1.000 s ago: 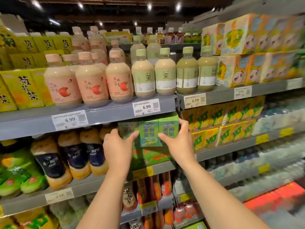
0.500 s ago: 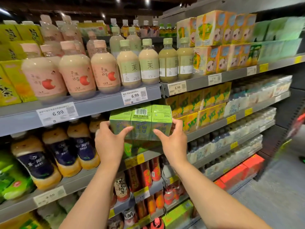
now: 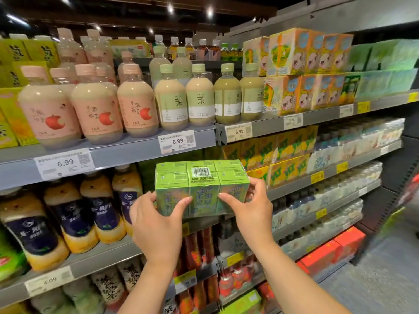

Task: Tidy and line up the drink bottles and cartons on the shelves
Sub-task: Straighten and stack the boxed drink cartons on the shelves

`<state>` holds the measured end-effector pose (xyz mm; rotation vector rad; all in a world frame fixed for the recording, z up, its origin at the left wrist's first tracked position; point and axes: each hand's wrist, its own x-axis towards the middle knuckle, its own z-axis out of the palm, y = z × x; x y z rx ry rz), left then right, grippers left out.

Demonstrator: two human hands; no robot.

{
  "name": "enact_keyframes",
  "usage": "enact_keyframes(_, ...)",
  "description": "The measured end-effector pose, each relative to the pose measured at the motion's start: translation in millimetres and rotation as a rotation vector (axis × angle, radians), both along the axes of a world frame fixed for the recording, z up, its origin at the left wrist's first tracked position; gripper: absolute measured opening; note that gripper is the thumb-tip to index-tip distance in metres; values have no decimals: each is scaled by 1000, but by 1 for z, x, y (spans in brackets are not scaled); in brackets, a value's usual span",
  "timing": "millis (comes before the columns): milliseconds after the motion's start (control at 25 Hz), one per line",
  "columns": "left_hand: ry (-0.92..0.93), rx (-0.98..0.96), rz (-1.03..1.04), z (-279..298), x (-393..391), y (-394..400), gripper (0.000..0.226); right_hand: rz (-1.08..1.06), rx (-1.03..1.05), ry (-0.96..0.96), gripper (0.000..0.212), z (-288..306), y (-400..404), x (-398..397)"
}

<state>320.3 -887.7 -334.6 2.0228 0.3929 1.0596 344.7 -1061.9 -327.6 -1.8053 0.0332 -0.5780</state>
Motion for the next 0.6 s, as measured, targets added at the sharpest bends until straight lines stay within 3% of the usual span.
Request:
enact_keyframes(160,-95,-79,-153,6,-5,-41,64,-21,-20,21,63,12,-44,-9)
enact_keyframes(360,-211,-12,-282,19,2,-102,59,-112,49,-21,68,16,-109,-19)
enact_keyframes(480,-279,-4,-415,27,22,-184,56,-203,129,-98,54,26,-191,-21)
enact_keyframes(600,-339,-25,-467,43,42,-264,54,-273,121,-161,53,40,-268,-15)
